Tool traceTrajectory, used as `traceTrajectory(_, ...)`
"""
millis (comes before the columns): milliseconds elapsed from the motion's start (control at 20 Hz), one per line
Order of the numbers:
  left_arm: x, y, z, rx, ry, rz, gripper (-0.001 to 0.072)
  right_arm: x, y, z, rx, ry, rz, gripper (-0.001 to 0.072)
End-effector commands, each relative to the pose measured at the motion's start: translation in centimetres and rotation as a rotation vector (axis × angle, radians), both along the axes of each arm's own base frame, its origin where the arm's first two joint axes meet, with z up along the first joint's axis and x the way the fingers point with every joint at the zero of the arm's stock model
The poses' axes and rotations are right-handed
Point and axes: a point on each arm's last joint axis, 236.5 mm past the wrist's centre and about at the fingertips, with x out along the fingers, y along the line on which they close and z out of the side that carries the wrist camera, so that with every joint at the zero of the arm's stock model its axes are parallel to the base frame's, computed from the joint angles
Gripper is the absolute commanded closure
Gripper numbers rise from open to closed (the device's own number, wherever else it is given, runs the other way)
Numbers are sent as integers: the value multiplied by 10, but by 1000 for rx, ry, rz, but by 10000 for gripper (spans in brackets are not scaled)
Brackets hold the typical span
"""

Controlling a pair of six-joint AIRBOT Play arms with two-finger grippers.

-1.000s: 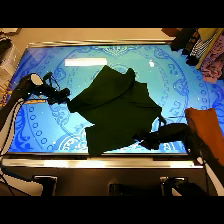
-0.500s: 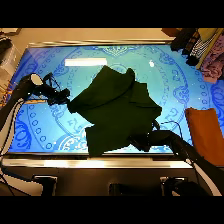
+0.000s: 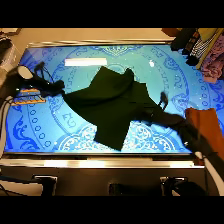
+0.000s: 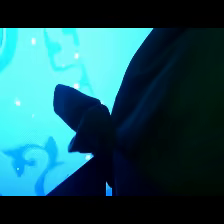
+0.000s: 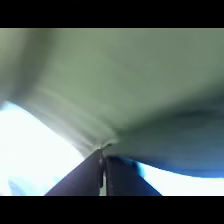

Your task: Fold the clothes and pants, and hang the long-sleeved shirts on hangers.

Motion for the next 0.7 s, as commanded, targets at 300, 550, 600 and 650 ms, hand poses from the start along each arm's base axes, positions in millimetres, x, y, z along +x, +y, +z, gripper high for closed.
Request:
traceTrajectory(300, -97, 38, 460, 90, -1123, 105, 690, -118, -71, 525, -106, -1239, -25, 686)
traceTrajectory(550, -211, 48, 545, 122, -1452, 187, 690, -187, -108, 588, -100, -1379, -179, 686)
traceTrajectory(600, -213, 51, 542, 141, -1445, 191, 690, -177, -113, 580, -125, -1336, -199, 686)
traceTrajectory(650, -209, 53, 534, 158, -1411, 189, 690, -160, -118, 565, -149, -1262, -220, 686)
